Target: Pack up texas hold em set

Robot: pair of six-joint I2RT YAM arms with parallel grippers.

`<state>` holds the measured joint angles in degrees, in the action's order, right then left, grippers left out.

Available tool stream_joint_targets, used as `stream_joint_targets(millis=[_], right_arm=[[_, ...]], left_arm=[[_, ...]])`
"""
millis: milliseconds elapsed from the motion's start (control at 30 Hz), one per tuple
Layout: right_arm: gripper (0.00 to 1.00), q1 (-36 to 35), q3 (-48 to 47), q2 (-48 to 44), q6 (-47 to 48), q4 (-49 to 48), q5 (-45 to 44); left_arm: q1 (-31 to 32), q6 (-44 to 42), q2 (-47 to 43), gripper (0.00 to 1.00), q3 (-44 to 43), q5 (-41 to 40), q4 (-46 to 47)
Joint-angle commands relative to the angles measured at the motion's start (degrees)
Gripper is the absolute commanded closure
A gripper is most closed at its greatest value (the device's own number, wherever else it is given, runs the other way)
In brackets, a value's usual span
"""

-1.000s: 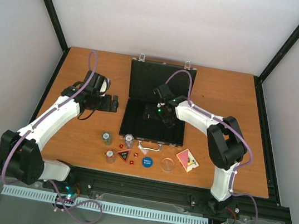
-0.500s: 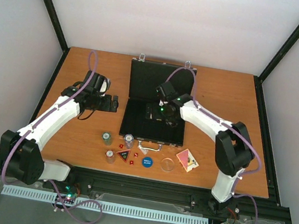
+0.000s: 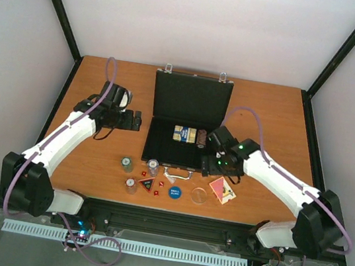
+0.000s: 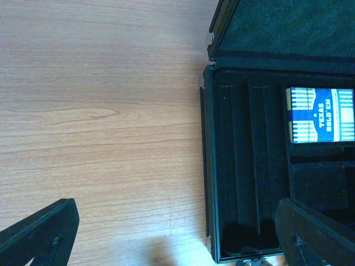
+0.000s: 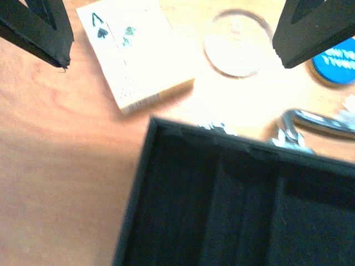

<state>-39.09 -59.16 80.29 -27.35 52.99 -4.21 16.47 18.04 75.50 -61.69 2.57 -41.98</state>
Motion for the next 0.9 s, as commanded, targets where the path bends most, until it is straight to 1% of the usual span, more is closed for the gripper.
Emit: stream_joint_targets(millis=[0, 200, 333, 633, 733, 833, 867], right_arm=[[0.00, 0.6, 6.0, -5.2, 0.4, 1.8, 1.2], [0.00, 0.9, 11.1, -4.2, 2.6, -0.8, 2.7], [0.00, 1.8, 11.1, -2.8, 2.4, -1.3, 2.2], [0.00, 2.2, 10.3, 1.9, 4.7, 0.5, 4.7], [0.00, 2.2, 9.1, 4.0, 6.1, 2.7, 3.4], [0.00, 2.4, 8.1, 5.6, 7.4, 4.5, -0.7], [0.00, 2.8, 8.1, 5.7, 7.6, 4.5, -0.3]], left_arm=[[0.1, 0.1, 1.0, 0.00, -1.9, 0.0, 0.5], [0.1, 0.2, 1.0, 0.00, -1.3, -0.8, 0.5], [0.2, 0.6, 0.7, 0.00, -1.1, -1.0, 0.6], [0.1, 0.9, 0.7, 0.00, -0.5, -1.7, 0.9], [0.1, 1.0, 1.0, 0.00, -0.7, -1.8, 1.2], [0.2, 1.0, 1.5, 0.00, -0.9, -1.8, 1.4], [0.1, 1.1, 1.7, 0.00, -0.9, -1.6, 1.5]])
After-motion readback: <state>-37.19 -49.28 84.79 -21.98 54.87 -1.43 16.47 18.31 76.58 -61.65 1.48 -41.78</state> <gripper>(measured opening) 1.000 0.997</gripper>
